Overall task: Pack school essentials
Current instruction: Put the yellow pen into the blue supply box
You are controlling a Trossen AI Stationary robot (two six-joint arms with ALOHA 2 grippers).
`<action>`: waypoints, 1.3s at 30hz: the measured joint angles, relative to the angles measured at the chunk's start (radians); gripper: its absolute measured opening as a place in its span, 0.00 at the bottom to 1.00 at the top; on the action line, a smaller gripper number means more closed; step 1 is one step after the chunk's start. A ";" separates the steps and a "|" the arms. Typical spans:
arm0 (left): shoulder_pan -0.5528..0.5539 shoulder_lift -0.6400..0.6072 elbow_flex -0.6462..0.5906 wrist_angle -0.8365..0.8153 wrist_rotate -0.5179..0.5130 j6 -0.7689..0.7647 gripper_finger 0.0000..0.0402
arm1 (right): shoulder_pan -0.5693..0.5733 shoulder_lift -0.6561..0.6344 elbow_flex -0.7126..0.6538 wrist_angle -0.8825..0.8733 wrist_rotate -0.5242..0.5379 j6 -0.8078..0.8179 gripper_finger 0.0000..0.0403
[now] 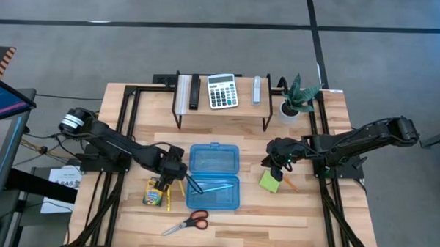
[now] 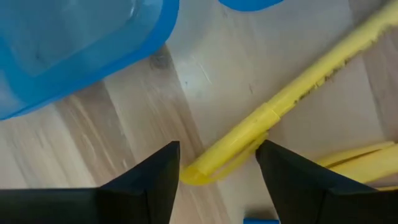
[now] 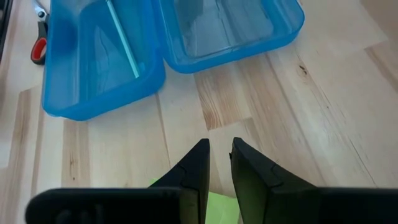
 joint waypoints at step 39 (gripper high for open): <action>-0.004 -0.258 0.089 -0.057 0.004 -0.188 0.00 | -0.008 0.000 0.000 0.018 0.028 -0.020 0.22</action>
